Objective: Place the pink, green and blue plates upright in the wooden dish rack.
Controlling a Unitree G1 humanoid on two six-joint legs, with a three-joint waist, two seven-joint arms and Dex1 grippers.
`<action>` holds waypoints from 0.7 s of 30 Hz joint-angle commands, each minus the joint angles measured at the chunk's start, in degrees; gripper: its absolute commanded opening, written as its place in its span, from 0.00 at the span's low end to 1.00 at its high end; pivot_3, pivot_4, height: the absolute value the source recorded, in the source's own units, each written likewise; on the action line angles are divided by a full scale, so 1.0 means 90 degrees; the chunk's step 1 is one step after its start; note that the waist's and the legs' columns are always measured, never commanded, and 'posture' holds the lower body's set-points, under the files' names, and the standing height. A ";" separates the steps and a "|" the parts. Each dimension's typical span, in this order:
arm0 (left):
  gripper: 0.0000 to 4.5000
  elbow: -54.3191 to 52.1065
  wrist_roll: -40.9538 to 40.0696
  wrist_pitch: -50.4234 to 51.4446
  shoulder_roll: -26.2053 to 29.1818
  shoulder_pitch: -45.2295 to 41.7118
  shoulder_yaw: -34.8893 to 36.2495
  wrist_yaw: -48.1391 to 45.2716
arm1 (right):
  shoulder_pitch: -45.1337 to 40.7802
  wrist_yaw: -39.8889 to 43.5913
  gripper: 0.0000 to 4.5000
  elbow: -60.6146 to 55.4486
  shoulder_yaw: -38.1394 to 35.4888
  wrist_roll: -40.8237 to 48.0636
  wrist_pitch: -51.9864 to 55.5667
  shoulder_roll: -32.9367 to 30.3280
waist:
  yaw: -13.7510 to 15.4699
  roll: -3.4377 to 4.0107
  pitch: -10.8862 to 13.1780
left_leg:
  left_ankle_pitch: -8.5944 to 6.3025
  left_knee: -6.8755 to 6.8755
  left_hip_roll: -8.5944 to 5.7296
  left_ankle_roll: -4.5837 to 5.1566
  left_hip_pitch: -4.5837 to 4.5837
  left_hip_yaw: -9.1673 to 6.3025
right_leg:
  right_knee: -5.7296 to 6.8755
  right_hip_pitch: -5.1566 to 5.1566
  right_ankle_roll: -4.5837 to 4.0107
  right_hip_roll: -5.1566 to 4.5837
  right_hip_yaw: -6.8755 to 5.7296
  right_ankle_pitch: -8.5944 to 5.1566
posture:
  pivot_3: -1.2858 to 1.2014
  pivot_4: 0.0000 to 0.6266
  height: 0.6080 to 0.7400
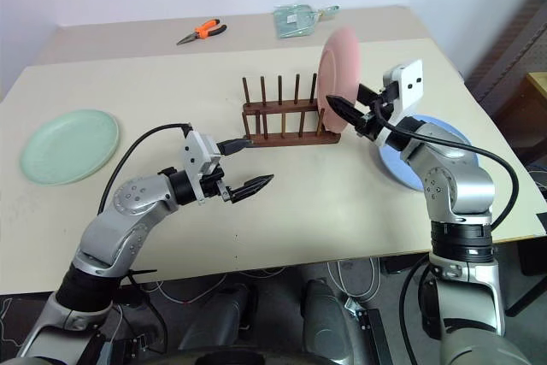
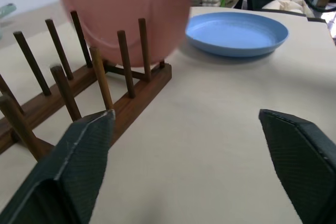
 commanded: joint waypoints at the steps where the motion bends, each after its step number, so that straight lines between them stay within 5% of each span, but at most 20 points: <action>1: 1.00 -0.0153 0.0054 -0.0046 -0.0019 -0.0012 0.0184 0.0091 | -0.0095 -0.0029 0.57 -0.0130 -0.0028 -0.0537 -0.0644 -0.0359 | 0.0002 0.0000 0.0000 | 0.0000 0.0000 0.0000 0.0000 0.0000 0.0000 | 0.0000 0.0000 0.0000 0.0000 0.0000 0.0000 | 0.52 0.24 0.99; 7: 1.00 0.0295 0.0192 -0.0119 -0.0342 -0.0146 0.1192 0.1219 | -0.0086 -0.0117 0.57 -0.0191 -0.0251 -0.1061 -0.1208 -0.0943 | -0.0004 0.0000 0.0000 | 0.0000 0.0000 0.0000 0.0000 -0.0001 0.0000 | 0.0000 0.0000 0.0000 -0.0001 0.0000 0.0000 | 0.52 0.24 0.99; 10: 1.00 0.0950 0.0601 -0.0095 -0.0739 -0.0388 0.2360 0.3021 | -0.0207 0.0115 0.76 -0.0773 -0.0120 -0.0997 -0.1202 -0.1195 | -0.0001 0.0001 0.0001 | 0.0000 0.0001 0.0001 0.0000 0.0000 0.0000 | 0.0000 -0.0001 0.0006 -0.0001 0.0000 0.0003 | 0.52 0.24 0.99; 12: 1.00 0.1365 0.0762 0.0083 -0.0977 -0.0623 0.3293 0.4369 | -0.0323 0.0288 0.97 -0.1364 0.0219 -0.0823 -0.1027 -0.1129 | -0.0033 0.0000 0.0002 | 0.0000 0.0002 0.0005 0.0000 0.0001 -0.0002 | 0.0001 -0.0002 0.0009 0.0002 0.0000 0.0005 | 0.52 0.24 0.99; 21: 1.00 0.1639 0.1097 0.0722 -0.1217 -0.0786 0.5431 0.7245 | -0.0369 0.0648 0.99 -0.2279 0.2510 -0.1740 -0.1328 -0.0334 | 0.0090 -0.0023 -0.0004 | 0.0000 0.0018 -0.0006 -0.0003 -0.0015 -0.0011 | 0.0002 -0.0007 0.0013 -0.0001 -0.0008 0.0006 | 0.52 0.24 0.99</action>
